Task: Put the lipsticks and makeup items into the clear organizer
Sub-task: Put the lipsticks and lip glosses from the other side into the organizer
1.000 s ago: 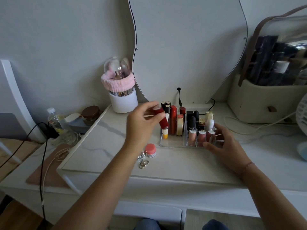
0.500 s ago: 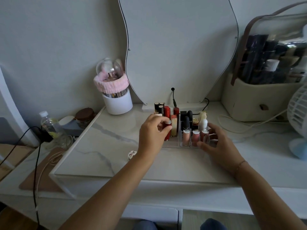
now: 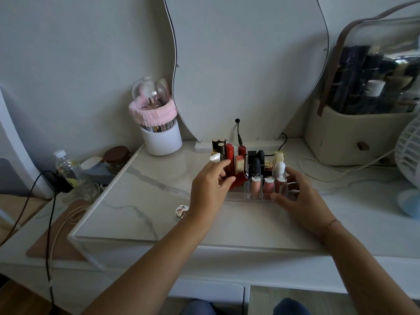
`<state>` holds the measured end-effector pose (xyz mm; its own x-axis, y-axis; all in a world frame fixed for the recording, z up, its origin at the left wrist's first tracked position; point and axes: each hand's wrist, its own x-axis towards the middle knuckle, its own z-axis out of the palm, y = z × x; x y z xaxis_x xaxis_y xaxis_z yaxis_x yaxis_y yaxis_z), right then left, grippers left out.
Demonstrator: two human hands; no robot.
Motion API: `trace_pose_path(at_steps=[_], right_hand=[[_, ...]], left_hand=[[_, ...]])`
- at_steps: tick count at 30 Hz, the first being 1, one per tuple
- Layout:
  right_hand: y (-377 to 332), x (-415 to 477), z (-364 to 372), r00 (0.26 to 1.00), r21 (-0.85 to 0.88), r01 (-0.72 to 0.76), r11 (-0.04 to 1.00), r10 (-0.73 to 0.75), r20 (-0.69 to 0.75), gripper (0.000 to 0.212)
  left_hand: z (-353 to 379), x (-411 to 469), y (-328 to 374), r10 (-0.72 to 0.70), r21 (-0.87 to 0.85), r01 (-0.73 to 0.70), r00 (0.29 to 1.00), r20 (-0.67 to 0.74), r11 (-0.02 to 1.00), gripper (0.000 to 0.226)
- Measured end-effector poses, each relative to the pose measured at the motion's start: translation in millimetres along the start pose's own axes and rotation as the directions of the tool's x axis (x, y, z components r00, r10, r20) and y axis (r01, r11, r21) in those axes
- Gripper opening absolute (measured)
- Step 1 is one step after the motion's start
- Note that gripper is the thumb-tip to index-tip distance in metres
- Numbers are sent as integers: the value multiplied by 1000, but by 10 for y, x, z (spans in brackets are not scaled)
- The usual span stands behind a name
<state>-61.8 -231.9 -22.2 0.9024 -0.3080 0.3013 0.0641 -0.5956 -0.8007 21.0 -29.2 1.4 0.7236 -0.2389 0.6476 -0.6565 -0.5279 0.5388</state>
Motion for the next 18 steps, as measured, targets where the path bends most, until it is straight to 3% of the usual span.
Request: trace_pose_path(at_steps=[9,18], right_hand=[[-29,-10,-8,1000,-9,-21,1000,21,17,73],[12,3,-10,1000,-16,-17,1000,17,21,74]], left_hand=[[34,-40,37,99,17,-102,987,130,995,21],[81,-71,11,103,80,-128,959,265,989,37]])
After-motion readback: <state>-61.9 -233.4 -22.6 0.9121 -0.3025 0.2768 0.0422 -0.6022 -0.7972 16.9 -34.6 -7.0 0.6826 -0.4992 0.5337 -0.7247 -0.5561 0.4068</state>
